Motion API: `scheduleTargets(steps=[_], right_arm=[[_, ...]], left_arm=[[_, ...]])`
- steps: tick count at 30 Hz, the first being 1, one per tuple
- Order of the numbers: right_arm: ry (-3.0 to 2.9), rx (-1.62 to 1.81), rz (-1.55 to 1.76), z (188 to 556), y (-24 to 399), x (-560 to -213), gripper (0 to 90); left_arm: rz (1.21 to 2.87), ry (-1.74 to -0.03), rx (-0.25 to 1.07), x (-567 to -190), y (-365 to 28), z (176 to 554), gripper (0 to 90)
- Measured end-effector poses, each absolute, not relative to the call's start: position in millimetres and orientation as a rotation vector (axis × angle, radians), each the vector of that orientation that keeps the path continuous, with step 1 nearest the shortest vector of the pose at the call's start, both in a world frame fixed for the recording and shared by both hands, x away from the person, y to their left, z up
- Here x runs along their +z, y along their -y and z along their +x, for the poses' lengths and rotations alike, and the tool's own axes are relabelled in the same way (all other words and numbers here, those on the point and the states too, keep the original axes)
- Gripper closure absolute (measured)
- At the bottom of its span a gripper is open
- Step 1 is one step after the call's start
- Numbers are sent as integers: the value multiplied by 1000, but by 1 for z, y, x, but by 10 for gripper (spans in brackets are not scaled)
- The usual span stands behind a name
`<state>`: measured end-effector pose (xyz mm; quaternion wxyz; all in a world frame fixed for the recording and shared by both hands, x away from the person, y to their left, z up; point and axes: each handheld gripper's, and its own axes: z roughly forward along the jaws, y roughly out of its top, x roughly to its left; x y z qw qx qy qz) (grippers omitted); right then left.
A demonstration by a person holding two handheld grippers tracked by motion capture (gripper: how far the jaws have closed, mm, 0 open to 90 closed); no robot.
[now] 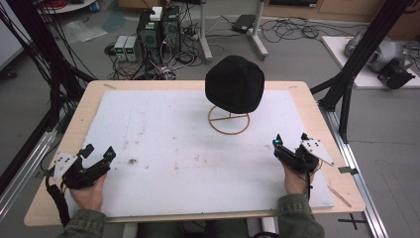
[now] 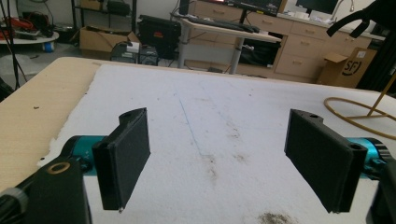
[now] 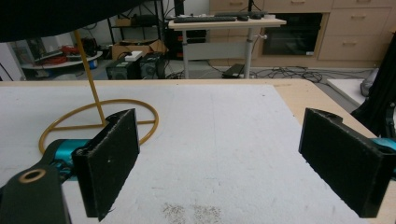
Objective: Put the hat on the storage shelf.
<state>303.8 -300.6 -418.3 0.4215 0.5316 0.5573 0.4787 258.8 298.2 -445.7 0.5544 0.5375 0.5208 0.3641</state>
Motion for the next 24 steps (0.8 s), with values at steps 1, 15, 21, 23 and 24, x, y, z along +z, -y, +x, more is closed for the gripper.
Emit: scheduleTargets(steps=[1, 15, 21, 23, 24], right_arm=[[-1398, 1196, 1333, 304, 301, -418, 114], [-1404, 1202, 1344, 304, 301, -419, 115], [-1404, 1200, 1343, 304, 302, -419, 115], [-1406, 1203, 1350, 304, 302, -419, 115], [-1407, 1203, 1347, 305, 302, -419, 114]], left_arm=[[1271, -1230, 859, -446, -298, 259, 224], [1272, -1229, 856, -446, -298, 259, 224], [1272, -1229, 855, -446, -298, 258, 224], [1272, -1230, 854, -446, -298, 259, 224], [1272, -1230, 854, -446, -298, 259, 224]])
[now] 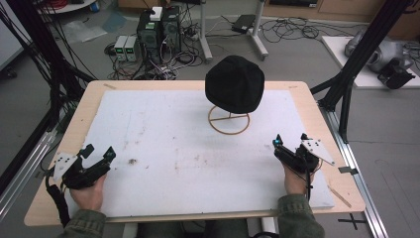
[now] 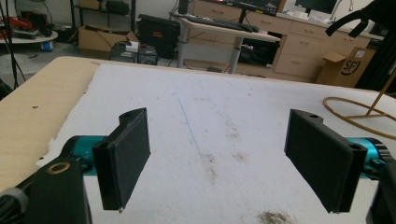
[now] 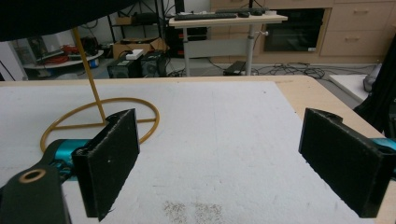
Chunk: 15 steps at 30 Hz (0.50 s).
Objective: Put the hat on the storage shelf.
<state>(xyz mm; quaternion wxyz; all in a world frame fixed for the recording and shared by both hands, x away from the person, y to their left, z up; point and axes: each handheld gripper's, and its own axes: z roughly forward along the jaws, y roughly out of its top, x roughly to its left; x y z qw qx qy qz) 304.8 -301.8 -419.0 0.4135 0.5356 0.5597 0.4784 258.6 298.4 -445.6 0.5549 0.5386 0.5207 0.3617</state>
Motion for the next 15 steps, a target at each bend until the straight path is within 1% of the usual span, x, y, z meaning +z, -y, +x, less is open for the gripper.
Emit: scheduleTargets(steps=[15], right_arm=[[-1415, 1187, 1361, 306, 302, -420, 115]], left_arm=[[1273, -1231, 851, -446, -299, 260, 224]])
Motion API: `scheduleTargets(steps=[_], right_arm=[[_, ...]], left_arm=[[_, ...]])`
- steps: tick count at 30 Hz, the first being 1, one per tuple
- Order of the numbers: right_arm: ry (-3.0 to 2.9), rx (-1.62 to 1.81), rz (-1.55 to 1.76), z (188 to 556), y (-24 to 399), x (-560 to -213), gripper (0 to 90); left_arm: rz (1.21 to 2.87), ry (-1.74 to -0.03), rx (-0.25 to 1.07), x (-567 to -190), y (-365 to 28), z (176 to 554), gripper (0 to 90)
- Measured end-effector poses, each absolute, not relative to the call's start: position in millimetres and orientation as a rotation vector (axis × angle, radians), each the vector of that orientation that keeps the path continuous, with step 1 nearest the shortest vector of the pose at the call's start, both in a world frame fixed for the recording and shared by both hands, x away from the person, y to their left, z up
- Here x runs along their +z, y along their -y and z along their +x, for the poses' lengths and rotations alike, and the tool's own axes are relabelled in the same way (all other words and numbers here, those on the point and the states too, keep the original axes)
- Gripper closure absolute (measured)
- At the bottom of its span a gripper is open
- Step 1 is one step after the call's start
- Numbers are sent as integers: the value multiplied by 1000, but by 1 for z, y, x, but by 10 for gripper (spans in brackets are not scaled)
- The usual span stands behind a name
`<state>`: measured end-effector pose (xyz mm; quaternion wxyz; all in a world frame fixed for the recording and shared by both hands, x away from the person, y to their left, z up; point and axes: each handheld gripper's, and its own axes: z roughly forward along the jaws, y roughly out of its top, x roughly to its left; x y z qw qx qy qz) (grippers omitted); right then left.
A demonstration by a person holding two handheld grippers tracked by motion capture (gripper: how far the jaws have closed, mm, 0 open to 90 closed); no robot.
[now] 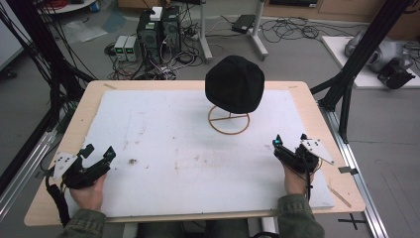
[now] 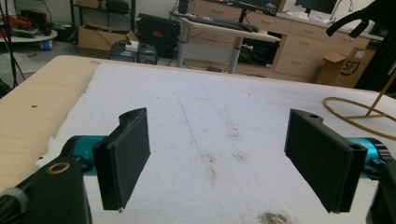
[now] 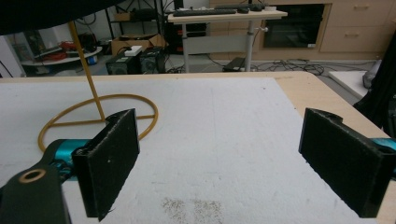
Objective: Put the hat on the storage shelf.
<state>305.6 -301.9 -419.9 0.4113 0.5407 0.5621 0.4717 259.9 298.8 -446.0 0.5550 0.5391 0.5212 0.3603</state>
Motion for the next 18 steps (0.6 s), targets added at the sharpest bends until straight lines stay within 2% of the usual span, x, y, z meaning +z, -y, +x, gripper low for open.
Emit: scheduleTargets(steps=[18], right_arm=[[-1423, 1195, 1349, 305, 301, -420, 115]], left_arm=[[1267, -1231, 847, -446, -299, 260, 224]])
